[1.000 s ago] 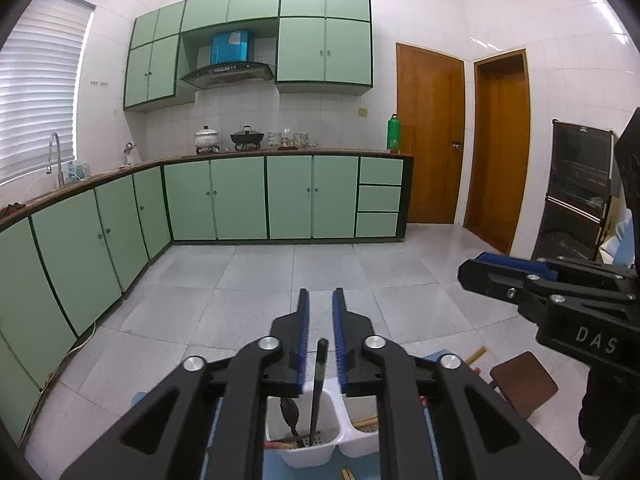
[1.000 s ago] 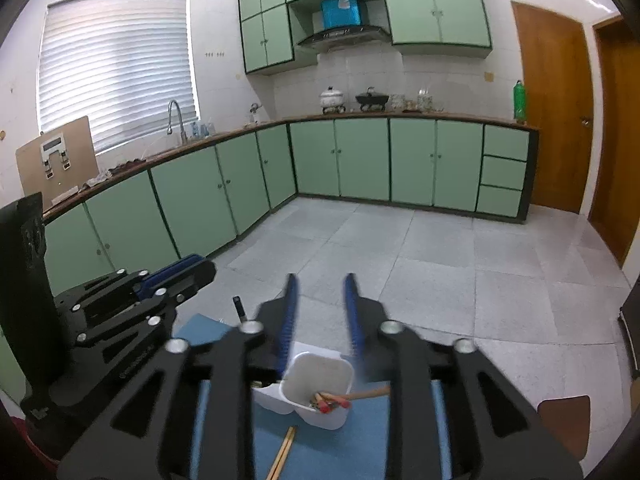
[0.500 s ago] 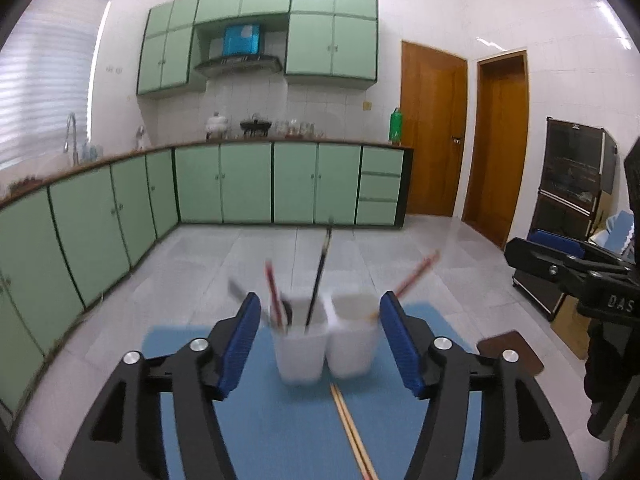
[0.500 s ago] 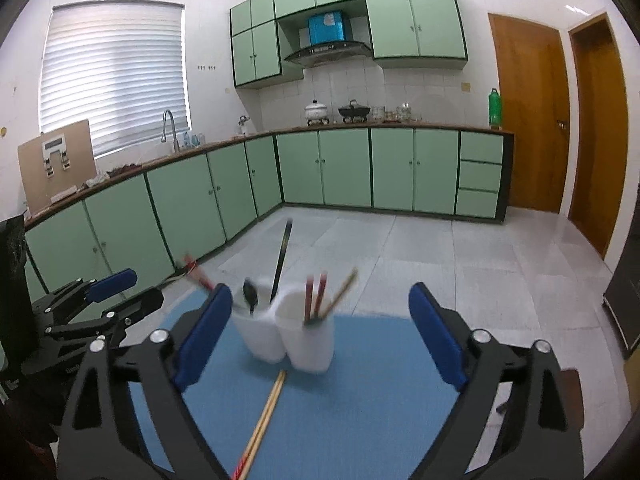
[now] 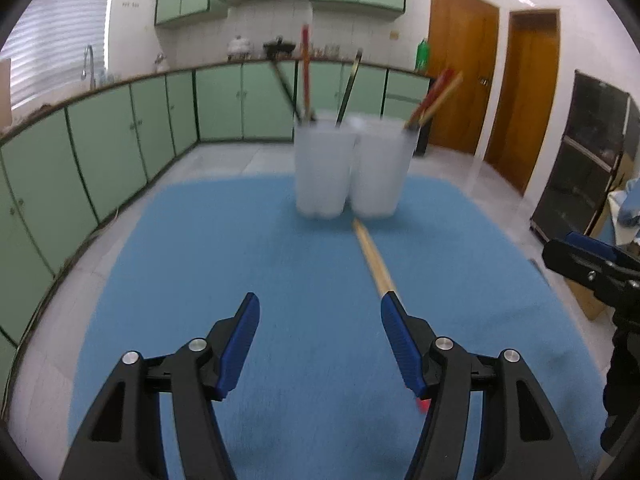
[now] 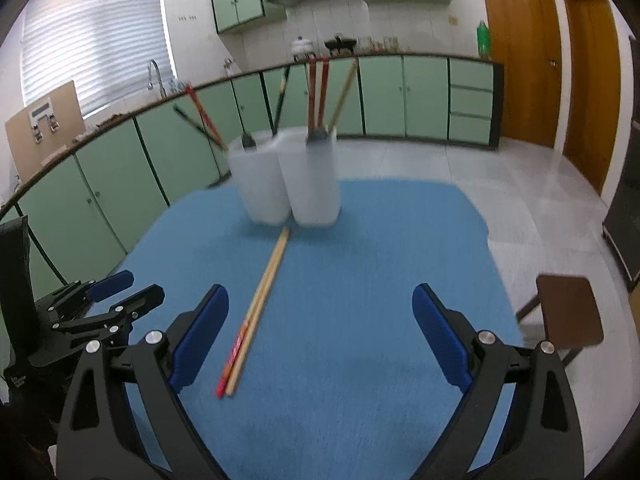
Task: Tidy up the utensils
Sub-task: 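Move both open tools back down toward the last two chopsticks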
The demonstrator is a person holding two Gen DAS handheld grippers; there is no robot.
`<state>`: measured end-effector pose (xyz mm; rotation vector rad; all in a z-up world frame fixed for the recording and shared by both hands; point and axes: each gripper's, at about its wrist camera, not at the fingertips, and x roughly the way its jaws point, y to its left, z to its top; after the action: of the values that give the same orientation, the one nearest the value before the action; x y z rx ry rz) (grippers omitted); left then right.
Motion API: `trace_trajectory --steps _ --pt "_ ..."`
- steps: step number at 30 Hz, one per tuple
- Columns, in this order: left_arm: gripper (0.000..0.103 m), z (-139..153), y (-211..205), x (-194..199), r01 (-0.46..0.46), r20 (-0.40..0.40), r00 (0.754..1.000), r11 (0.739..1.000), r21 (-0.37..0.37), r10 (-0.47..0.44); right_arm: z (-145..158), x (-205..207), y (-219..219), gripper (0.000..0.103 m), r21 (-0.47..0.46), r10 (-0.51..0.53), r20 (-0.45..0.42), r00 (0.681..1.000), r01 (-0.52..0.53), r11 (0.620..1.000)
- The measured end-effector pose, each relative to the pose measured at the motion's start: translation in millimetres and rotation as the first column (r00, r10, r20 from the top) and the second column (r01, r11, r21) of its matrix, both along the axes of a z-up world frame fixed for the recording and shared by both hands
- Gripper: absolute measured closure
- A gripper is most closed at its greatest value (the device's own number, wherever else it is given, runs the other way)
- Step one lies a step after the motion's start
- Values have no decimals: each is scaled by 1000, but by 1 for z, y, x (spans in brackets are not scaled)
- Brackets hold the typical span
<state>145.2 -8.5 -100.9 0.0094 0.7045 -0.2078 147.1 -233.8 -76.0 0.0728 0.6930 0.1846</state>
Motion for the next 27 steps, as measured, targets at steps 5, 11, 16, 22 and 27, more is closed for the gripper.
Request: trace_trajectory --steps 5,11,16,22,27 --pt "41 -24 6 -8 -19 -56 998 1000 19 20 -25 -7 10 13 -9 5 -59 998 -6 1000" --pt "41 -37 10 -9 -34 -88 996 999 23 35 -49 -16 24 13 -15 29 -119 992 -31 999" --pt "41 -41 8 -8 -43 -95 994 999 21 45 -60 -20 37 16 -35 41 -148 988 -46 998" --pt "39 -47 12 -7 -57 -124 991 998 8 58 -71 -19 51 30 -47 75 -194 978 -86 995" --pt "39 -48 12 -6 -57 -131 990 998 8 57 -76 -18 62 39 -78 86 -218 972 -105 991"
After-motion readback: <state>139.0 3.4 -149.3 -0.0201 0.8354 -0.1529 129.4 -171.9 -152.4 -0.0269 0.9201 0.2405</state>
